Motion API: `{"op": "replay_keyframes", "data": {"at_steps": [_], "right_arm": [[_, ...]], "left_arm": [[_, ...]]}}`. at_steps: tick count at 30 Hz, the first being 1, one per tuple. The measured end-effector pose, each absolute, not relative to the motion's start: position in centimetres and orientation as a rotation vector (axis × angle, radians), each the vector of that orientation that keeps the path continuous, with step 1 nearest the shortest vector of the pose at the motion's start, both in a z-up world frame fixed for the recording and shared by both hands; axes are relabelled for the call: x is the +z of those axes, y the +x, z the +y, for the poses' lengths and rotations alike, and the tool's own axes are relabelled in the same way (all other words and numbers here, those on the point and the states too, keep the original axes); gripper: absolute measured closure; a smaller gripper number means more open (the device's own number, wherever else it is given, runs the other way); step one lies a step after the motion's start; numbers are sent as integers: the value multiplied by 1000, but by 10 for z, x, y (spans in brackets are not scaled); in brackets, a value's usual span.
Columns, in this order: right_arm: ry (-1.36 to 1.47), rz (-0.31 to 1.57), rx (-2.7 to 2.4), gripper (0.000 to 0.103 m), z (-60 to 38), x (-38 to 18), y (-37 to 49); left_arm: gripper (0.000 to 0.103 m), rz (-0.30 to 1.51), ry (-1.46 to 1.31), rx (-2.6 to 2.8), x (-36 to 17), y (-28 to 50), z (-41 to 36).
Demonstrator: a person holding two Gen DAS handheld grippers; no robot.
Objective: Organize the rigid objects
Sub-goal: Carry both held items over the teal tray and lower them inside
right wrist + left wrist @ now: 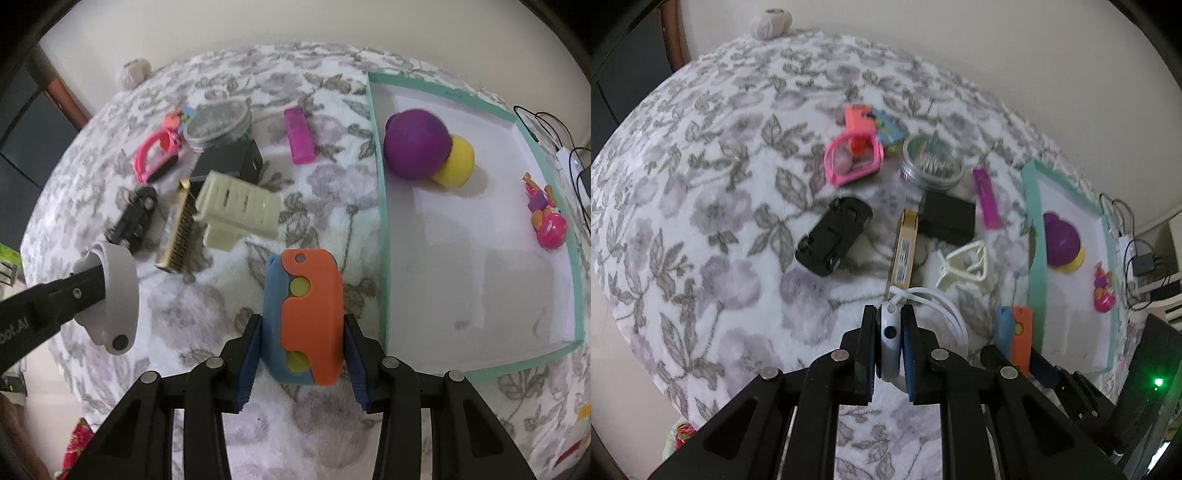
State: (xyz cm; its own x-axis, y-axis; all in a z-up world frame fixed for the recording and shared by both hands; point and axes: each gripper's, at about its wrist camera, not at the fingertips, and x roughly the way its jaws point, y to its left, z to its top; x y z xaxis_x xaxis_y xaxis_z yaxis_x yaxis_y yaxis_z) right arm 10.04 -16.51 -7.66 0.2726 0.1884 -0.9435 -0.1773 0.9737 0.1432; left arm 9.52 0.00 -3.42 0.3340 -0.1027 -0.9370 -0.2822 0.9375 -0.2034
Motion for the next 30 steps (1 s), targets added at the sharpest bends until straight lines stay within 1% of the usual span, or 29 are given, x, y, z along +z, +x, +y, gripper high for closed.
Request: {"op": "replay_keyframes", "data": {"at_steps": [5,13,22,30], "right_arm": [[67,1168,210,58,-182,-45,102],[104,1013,81,59,-223,-5,104],[113,932,-81,58,-280,2,101],[173,908,-224,58,-337,-1,100]], "left_arm": [[90,1128,-365,102,-15,95,-2],[90,1051,-336,60,1,103,-23],[90,1060,-264,-58,11,123,-82],[90,1042,-188,-153,20,141,-138]]}}
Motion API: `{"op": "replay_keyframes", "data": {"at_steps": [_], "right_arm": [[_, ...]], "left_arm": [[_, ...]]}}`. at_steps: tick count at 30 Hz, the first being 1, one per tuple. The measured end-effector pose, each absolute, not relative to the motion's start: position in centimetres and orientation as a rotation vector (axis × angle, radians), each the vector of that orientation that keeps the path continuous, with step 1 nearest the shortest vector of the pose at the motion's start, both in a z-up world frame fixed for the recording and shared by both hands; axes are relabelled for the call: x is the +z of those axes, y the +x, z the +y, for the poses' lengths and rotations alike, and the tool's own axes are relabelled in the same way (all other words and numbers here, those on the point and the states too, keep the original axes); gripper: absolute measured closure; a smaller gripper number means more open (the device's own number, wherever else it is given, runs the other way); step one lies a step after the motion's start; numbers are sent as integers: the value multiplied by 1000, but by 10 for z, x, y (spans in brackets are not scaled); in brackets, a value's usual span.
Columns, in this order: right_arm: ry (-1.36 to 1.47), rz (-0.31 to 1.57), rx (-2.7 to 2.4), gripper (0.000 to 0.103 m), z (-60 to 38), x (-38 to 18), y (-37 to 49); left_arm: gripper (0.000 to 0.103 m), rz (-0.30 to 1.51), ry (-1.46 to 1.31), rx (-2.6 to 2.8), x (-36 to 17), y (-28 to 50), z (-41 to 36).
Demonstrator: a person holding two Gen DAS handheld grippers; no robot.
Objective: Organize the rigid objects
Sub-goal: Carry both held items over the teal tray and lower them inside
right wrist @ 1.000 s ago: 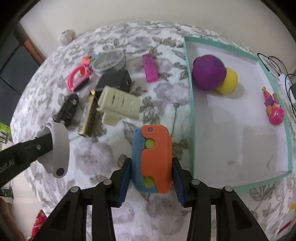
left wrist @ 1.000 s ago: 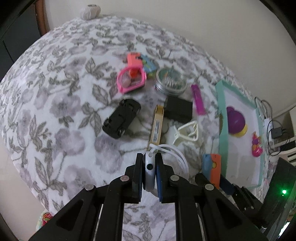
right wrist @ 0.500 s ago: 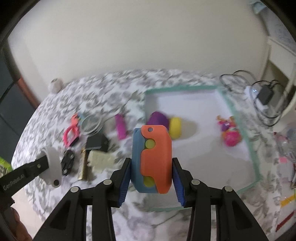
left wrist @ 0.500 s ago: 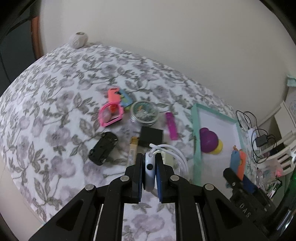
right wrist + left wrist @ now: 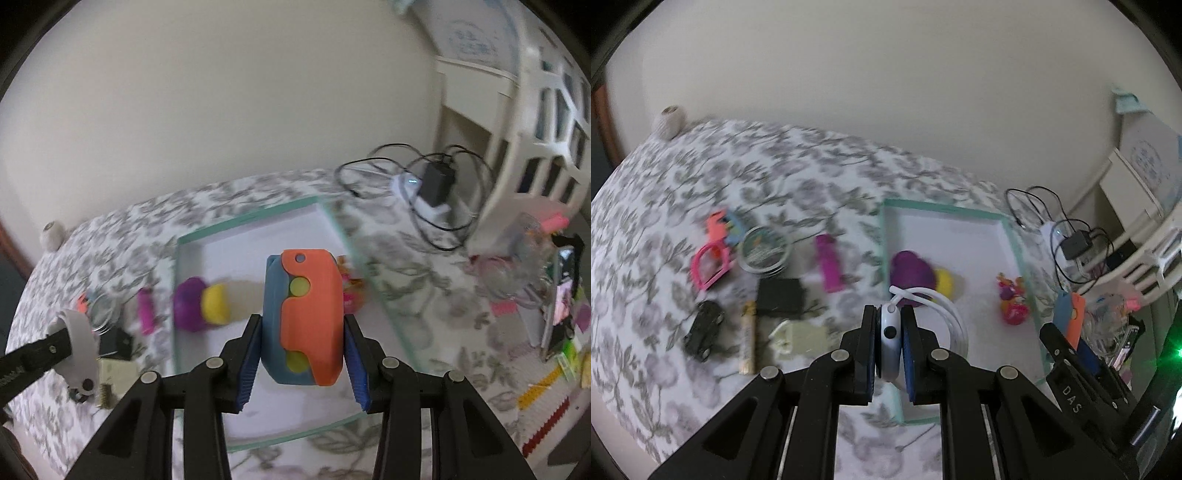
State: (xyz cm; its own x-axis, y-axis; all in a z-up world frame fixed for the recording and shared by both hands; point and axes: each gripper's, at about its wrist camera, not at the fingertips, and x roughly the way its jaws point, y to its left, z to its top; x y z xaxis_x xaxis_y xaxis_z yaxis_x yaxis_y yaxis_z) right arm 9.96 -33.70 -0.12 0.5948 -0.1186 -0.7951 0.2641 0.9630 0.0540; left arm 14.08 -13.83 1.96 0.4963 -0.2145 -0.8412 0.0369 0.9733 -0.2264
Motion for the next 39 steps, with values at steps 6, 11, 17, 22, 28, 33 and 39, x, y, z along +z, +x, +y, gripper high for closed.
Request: {"op": "replay_keyframes", "data": {"at_steps": [6,11,17,22,28,33,39], "right_arm": [[163,938,-278,58,-355,-18,102],[141,967,-319,58,-364,-33,105],[134,1044,-317,58,-366,-60,109],[126,1099,-314,58,-365,-77,110],[124,1148,-306,58,-362,-91,111],[124,1172,-302,58,-360,-99,111],[115,1173,-304,58,-360,-99,111]], "left_arm": [[90,1048,-155,-217,3,145,-171],[90,1098,-156,-249,-28,147,-189],[90,1154,-94,-244,-61,147,-208],[90,1193,-64,-228,-75,148,-210],[90,1247,-61,-230,-91,148,-213],[90,1263,-51,-223,-98,148,-215],[90,1270,-51,-223,-99,147,-218]]}}
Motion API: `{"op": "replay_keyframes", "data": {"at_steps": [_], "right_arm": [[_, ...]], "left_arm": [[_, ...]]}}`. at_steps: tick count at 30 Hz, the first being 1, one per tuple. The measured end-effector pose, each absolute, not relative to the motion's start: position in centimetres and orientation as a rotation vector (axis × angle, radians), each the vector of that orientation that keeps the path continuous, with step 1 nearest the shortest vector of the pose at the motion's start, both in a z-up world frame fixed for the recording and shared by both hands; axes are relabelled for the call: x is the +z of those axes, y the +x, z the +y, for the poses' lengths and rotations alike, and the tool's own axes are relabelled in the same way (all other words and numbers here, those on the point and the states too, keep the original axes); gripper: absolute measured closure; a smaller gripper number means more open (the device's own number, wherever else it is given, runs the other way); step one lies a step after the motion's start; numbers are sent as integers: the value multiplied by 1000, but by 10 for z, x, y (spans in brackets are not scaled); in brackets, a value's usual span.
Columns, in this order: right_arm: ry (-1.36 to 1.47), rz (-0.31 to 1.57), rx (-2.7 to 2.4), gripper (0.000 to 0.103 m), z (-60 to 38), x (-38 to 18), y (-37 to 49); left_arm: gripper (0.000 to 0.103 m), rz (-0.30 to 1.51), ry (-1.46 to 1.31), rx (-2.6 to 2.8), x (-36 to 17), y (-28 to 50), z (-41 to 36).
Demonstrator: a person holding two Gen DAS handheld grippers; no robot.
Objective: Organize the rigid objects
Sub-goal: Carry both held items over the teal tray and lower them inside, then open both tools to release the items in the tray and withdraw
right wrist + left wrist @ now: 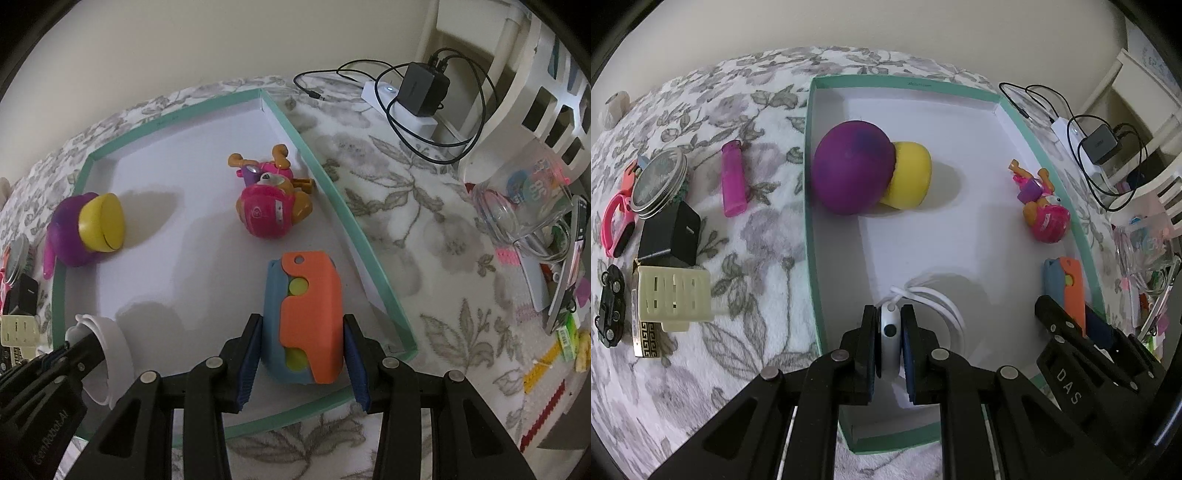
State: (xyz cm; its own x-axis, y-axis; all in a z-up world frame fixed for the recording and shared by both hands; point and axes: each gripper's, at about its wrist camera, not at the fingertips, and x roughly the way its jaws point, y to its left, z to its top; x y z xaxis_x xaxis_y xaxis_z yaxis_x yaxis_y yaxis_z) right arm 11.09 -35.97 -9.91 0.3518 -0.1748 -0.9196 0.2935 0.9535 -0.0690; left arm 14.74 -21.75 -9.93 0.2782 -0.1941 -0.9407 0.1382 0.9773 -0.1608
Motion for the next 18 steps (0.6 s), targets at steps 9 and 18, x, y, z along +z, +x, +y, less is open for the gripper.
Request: {"op": "replay_keyframes", "data": {"at_steps": [9,18], "right_arm": [[89,1187,-299,57,-356,-98,112],[90,1183,-294,51,-355,-94,112]], "left_arm": [[79,1308,-104,-238,-98,152,-211],[66,1299,-146,-249,-82,152,-201]]}}
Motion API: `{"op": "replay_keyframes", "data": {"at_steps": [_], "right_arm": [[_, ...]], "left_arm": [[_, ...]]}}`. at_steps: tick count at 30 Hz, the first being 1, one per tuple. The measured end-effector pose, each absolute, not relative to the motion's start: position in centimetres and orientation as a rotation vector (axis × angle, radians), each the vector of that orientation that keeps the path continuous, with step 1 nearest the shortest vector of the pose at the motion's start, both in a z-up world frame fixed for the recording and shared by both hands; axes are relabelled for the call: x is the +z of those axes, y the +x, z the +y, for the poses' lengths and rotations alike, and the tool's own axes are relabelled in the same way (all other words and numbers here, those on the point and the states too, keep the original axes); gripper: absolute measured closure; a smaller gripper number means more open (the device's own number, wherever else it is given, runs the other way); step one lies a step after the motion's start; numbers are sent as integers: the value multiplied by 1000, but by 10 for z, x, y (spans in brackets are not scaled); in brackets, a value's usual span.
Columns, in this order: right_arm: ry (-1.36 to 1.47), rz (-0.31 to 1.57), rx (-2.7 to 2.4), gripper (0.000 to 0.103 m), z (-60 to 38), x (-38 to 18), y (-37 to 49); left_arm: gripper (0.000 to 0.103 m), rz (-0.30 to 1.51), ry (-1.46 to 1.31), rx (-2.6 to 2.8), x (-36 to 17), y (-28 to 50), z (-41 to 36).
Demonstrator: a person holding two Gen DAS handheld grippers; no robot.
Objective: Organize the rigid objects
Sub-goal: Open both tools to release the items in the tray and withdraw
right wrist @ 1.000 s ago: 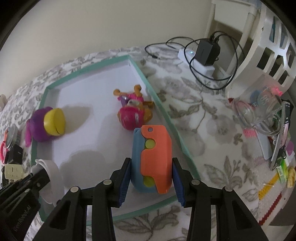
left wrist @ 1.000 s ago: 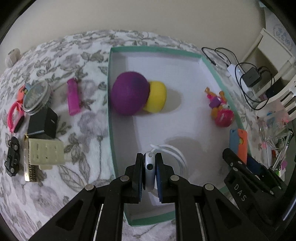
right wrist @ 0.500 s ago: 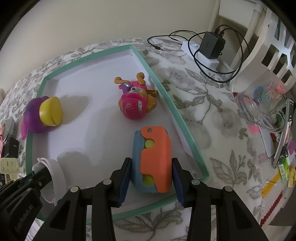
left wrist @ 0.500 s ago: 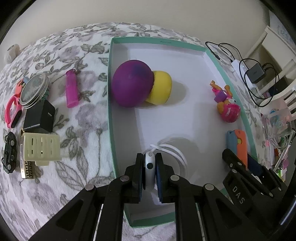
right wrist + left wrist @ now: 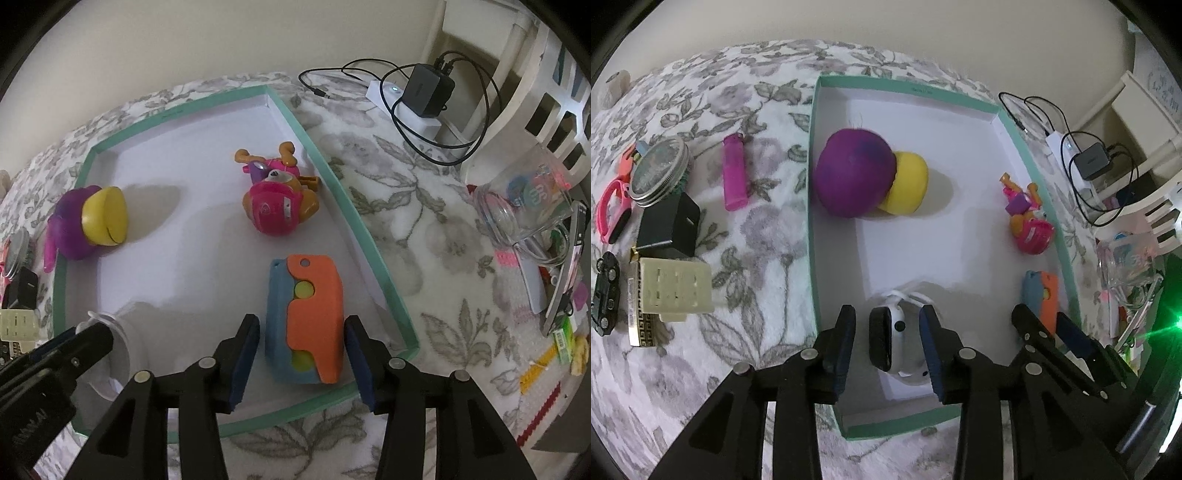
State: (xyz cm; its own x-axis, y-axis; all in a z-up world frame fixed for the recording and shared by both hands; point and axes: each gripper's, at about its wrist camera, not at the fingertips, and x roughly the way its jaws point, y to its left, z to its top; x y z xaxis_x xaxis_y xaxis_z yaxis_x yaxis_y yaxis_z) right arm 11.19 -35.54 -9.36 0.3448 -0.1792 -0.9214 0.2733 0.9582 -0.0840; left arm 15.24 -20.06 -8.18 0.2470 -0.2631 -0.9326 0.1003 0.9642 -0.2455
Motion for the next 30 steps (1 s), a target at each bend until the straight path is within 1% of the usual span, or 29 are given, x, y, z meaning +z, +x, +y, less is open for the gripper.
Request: {"op": "replay_keyframes", "data": {"at_steps": [7,9,13,14,15,16,18,22,23,24,25,27,30], "right_arm": [[79,1128,-288,51,-351,-69,112],[80,1108,-285,51,-349,-62,111],[88,1078,-274,51,-346,-53,112],[90,1075,-269,50,-346,-53,112],[91,1073,-264,45,-344,-53,113],[90,1072,-261,42,-343,-53,113],[88,1074,-250,42,-340,-54,112],[87,1070,-236,33,-336,-56,113],[89,1070,-231,32,-336,-56,113],[91,1070,-228,31,-335,-57,113],[90,1071,-227,27,-335,-57,113],[84,1075,-225,21,-334,-59,113],[79,1080,-220,18,-333,-62,114]], "left_arm": [[63,1243,-165,-268,-52,149,-192],[59,1221,-162,-257,-44,148,-187],[54,1179,-135,-212,-32,149,-174],[52,1173,-128,-196,-31,149,-172],[50,1166,-123,-172,-30,149,-168],[49,1165,-122,-161,-32,152,-169],[49,1176,-128,-136,-36,155,-165],[47,1210,-127,-79,-45,158,-154],[40,1222,-123,-63,-49,158,-152],[31,1230,-124,-47,-51,159,-150],[28,1231,-125,-37,-52,158,-149],[27,1234,-122,-12,-54,159,-145],[26,1233,-120,3,-56,159,-143]]}}
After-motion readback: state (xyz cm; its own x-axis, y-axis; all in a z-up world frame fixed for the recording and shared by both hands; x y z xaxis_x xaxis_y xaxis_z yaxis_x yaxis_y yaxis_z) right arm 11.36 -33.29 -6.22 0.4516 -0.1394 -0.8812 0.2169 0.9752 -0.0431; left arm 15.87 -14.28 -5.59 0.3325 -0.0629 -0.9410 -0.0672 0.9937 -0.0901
